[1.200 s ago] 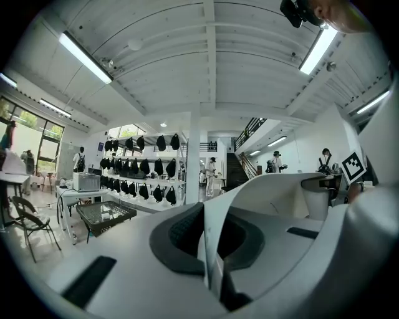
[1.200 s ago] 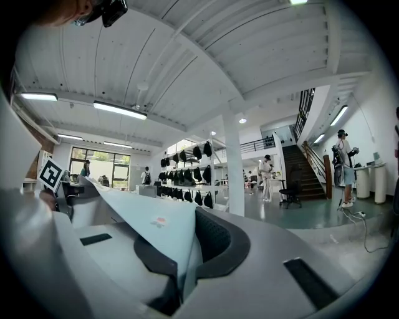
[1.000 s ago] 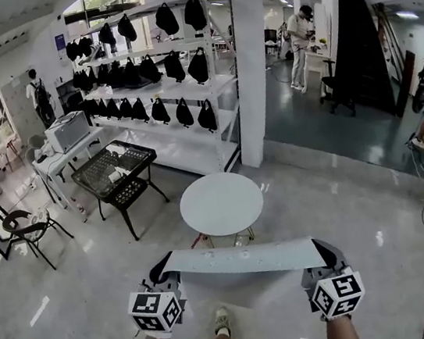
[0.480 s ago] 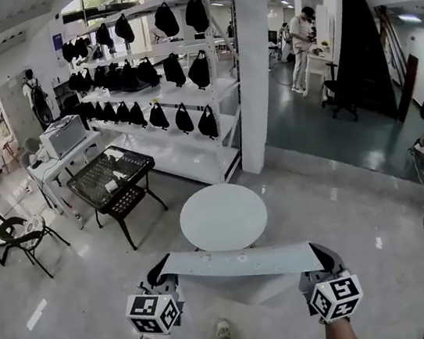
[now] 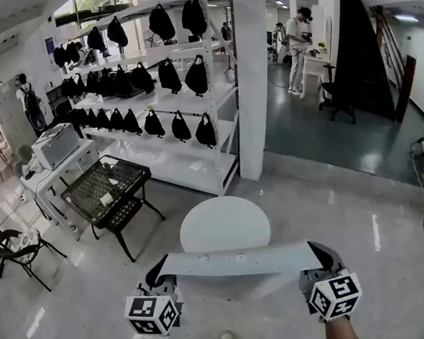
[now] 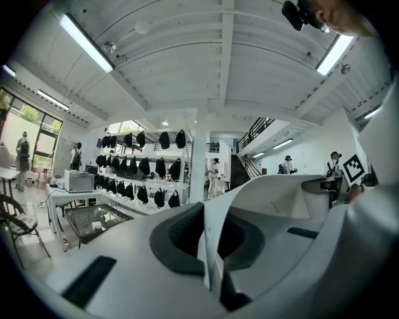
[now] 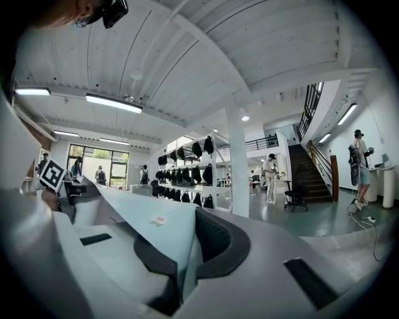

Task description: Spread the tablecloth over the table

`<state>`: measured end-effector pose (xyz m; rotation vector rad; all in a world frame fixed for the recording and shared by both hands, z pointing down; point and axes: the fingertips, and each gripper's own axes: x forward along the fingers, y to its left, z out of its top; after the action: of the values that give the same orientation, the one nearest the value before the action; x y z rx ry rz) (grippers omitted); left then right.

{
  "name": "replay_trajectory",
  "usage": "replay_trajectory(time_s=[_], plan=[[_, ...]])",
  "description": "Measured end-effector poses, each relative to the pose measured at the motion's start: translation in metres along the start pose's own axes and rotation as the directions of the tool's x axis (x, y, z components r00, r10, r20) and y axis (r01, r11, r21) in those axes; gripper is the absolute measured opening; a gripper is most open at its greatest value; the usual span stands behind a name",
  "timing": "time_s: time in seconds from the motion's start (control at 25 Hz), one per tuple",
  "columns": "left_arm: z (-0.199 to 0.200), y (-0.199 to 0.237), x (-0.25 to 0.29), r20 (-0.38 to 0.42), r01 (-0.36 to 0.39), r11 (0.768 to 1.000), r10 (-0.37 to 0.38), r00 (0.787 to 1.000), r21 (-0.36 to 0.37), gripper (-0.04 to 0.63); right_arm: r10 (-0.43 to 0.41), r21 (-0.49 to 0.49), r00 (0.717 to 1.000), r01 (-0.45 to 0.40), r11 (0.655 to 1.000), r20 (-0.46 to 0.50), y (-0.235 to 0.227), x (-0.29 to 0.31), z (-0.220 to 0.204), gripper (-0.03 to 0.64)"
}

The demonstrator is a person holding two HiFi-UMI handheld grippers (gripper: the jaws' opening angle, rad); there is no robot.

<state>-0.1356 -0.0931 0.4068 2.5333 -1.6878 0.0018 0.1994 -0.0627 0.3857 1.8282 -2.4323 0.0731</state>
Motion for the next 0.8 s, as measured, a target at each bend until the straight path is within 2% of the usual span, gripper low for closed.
replay_trajectory(time_s=[0.52, 0.8], plan=[[0.016, 0.08, 0.11, 0.016, 0.044, 0.999, -0.044, 0.999, -0.009, 0.017, -0.042, -0.011, 0.999, 0.042, 0.999, 0.003, -0.001, 0.123, 0.021, 0.028], [0.025, 0.102, 0.152, 0.028, 0.084, 0.996, -0.084, 0.996, -0.011, 0.017, -0.077, -0.021, 0.997, 0.077, 0.997, -0.012, -0.006, 0.159, 0.026, 0.028]])
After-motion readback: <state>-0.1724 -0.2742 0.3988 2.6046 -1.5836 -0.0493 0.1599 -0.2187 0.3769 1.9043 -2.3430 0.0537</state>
